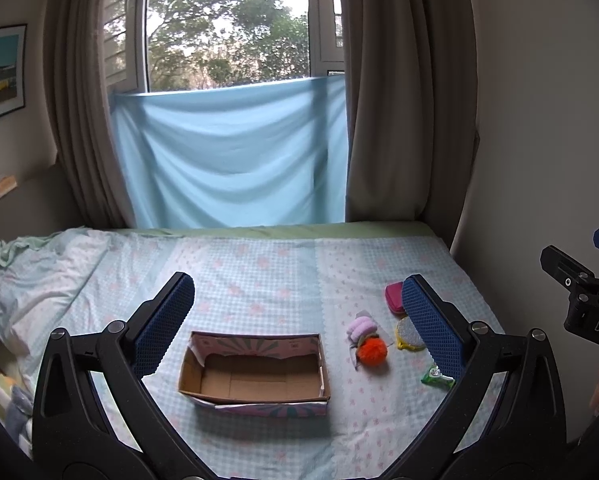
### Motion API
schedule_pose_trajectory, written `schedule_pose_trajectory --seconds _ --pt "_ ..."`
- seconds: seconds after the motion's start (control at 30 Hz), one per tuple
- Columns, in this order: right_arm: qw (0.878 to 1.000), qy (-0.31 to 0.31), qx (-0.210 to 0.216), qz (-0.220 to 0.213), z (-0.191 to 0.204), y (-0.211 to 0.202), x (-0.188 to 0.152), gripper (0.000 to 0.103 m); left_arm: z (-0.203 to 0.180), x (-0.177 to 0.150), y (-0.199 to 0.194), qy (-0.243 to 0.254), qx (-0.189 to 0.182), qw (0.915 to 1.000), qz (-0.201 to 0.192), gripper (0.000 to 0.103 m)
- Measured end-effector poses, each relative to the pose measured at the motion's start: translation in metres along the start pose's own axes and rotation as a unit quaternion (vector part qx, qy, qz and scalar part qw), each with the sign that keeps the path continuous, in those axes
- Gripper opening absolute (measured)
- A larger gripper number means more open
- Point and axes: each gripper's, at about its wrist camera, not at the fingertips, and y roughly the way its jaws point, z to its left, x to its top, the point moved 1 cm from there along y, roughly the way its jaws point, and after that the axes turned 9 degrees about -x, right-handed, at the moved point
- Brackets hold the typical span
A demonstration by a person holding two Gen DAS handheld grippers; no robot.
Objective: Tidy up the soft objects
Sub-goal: 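Move both tools toward the items beside the cardboard box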
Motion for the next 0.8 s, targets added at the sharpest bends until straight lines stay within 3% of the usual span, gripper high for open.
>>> schedule_pose_trajectory --seconds 0.8 --pt "1.0 -0.005 -0.004 0.015 0.003 -0.001 -0.001 0.103 -0.002 -0.003 0.013 -0.009 -0.005 0.9997 0.021 0.103"
